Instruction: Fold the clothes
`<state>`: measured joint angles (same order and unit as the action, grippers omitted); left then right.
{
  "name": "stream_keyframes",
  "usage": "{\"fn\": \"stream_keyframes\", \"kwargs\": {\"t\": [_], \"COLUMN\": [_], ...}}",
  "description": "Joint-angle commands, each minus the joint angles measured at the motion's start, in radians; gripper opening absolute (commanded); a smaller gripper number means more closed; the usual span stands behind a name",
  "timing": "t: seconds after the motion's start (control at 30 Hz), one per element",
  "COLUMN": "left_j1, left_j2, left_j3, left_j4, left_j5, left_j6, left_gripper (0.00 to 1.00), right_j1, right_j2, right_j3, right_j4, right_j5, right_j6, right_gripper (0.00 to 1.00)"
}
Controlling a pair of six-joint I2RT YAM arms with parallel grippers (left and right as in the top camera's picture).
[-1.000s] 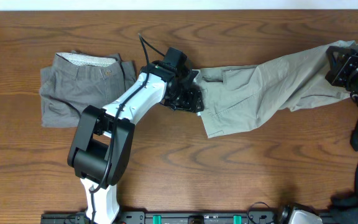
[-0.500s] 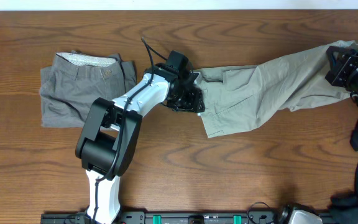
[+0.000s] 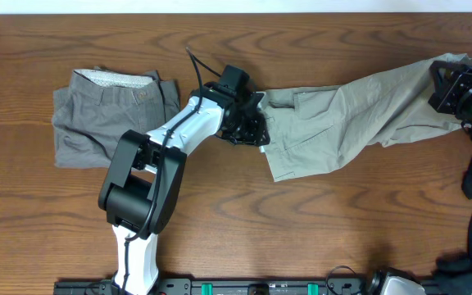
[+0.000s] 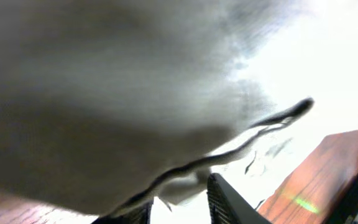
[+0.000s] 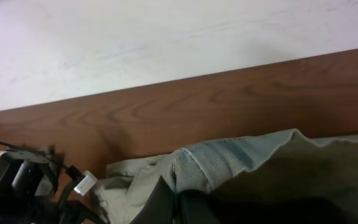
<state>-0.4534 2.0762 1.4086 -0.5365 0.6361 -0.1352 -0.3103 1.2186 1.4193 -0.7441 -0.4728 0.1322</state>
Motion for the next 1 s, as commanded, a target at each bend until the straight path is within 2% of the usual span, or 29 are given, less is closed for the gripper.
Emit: {"fn": "stream_keyframes", "kwargs": {"t": [0.0,0.33,0.53,0.97], "left_j1": [-0.011,-0.011,-0.006,-0.024], "left_j2": [-0.032,-0.055,-0.111,-0.108], "left_j3": [0.023,0.030,0.031,0.023], "left_j4": [0.013,0.031,0.049,0.002], "left_j5": [0.050,0.060,-0.035,-0.053], "left_j6": [0.003,0.007,0.023,0.037], "left_gripper": [0.29,0.22,0.31,0.33], "right_j1": [-0.009,-0.009,-0.009,-0.009], "right_j2": [0.007,0.011,0.011,0.010], "right_j3": [0.005,0.005,0.005,0.005], "right_j4": [-0.001,-0.001,0.000,-0.001], "right_j5": [0.003,0.006,0.006,0.005], "right_j6": [-0.015,-0.018,-0.018,-0.017], "right_gripper": [0.01,0.01,0.01,0.01]}}
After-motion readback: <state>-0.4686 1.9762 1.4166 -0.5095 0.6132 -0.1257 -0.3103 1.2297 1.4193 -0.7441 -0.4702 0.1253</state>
